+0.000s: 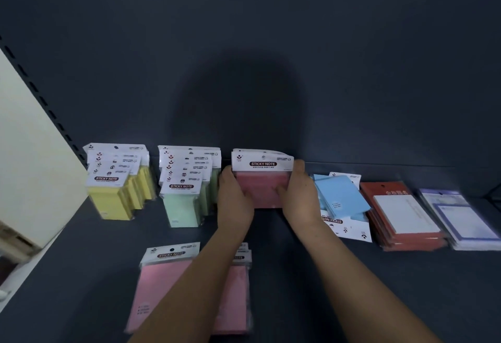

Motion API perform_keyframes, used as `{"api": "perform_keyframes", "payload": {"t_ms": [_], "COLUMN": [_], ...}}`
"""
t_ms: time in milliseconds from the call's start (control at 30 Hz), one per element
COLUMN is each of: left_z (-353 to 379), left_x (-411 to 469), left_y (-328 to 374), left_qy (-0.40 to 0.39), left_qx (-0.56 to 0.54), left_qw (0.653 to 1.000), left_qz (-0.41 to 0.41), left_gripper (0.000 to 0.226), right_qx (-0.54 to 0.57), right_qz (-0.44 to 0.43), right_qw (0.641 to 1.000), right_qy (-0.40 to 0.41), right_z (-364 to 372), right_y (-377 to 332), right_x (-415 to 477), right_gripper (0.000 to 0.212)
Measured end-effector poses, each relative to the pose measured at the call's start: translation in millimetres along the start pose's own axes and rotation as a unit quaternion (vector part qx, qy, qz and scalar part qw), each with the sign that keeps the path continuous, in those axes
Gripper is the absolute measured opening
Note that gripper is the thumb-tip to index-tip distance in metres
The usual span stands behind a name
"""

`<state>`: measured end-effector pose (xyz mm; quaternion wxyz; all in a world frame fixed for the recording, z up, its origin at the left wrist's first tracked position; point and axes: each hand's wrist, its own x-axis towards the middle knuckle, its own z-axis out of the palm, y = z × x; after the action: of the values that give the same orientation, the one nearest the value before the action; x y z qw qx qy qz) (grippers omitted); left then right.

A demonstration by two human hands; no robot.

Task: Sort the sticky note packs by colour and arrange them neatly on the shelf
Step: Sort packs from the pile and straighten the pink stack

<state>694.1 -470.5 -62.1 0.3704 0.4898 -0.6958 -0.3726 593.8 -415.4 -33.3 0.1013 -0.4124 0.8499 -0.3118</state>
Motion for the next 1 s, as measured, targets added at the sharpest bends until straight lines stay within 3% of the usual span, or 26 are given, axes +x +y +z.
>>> {"api": "perform_keyframes", "payload": {"t_ms": [267,567,800,1000], "left_z": [3.9,-6.0,-11.0,-15.9], "left_x": [-6.2,-18.1,-23.3,-23.7], "left_y": [-0.4,-1.9,0.9,4.5], "left_qy": [-0.022,-0.023,-0.004,0.016], "left_qx": [0.051,0.040,0.013,-0.014], "left_qw": [0.998,0.999,0.999,0.999], "left_qz": [-0.007,0.001,-0.029,-0.024], "left_gripper": [0.059,0.055,0.028,0.021], "right_qx": [0.099,0.112,0.137,0.138], "right_qz": [-0.001,-0.018,-0.030,-0.079], "right_qw": [0.995,0.993,0.988,0.983], "right_qy": [0.007,0.035,0.060,0.097], "right_z": [-2.4,-2.5,-1.9,-4.4], "right_y": [4.5,11.1,12.6,13.0], "right_x": [-5.3,-17.1,-19.9,-16.6], "right_gripper": [0.054,0.067,0.055,0.035]}}
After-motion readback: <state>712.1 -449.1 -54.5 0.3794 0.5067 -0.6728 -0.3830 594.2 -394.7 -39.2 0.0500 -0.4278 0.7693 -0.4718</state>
